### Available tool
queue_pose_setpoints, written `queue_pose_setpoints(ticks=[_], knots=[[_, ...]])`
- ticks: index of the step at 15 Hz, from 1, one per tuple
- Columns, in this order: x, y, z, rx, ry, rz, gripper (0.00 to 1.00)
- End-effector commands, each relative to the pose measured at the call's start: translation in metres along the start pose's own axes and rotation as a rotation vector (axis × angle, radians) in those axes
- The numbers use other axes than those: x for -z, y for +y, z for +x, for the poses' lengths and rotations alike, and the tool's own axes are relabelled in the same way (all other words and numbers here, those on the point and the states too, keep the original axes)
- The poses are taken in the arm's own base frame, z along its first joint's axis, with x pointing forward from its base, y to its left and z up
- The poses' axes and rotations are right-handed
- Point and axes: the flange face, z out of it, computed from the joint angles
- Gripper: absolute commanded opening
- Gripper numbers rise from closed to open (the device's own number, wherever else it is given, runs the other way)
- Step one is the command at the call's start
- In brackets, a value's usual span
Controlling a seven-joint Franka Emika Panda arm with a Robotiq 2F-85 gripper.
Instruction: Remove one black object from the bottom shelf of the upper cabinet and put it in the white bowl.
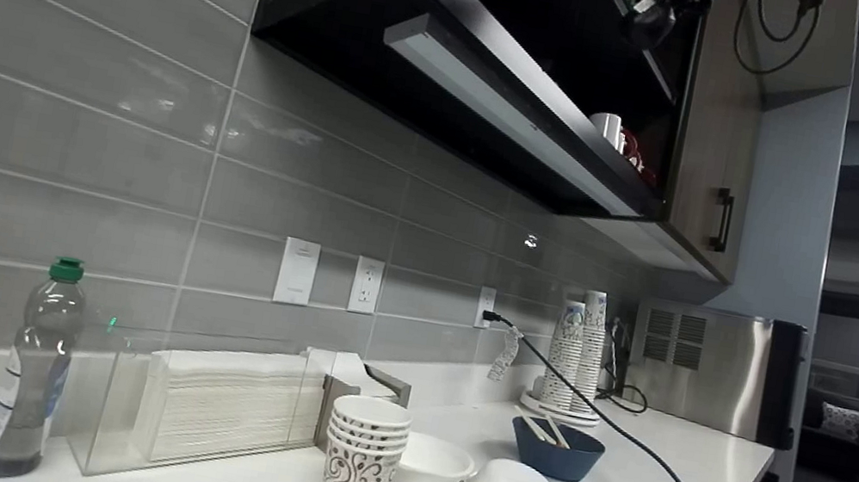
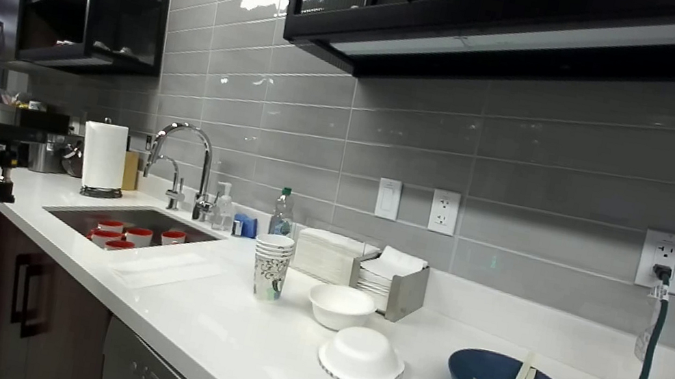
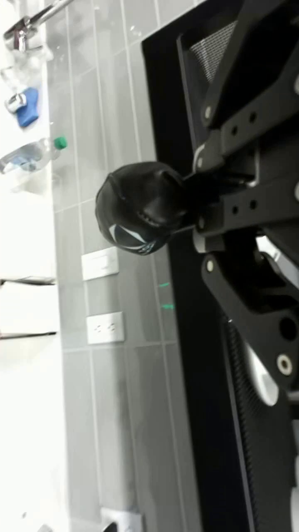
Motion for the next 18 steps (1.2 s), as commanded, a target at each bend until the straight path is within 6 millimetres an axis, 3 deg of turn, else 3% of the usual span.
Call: queue_pose_setpoints(ticks=[1, 5, 8, 9, 10, 12, 14, 15, 18], knots=[[-0.066, 0.019, -0.031, -0.034, -0.143, -0.119, 0.03], [-0.156, 0.047, -0.067, -0.075, -0.227, -0.134, 0.04], [-0.205, 0.076, -0.099, -0.141, -0.198, -0.221, 0.04], [-0.216, 0.084, -0.109, -0.174, -0.193, -0.243, 0.04], [-0.209, 0.079, -0.083, -0.131, -0.218, -0.193, 0.14], [-0.229, 0.092, -0.100, -0.161, -0.220, -0.216, 0.14], [-0.229, 0.092, -0.104, -0.167, -0.219, -0.218, 0.14], [-0.226, 0.090, -0.103, -0.168, -0.213, -0.218, 0.03], [-0.261, 0.093, -0.125, -0.157, -0.252, -0.178, 0.03]])
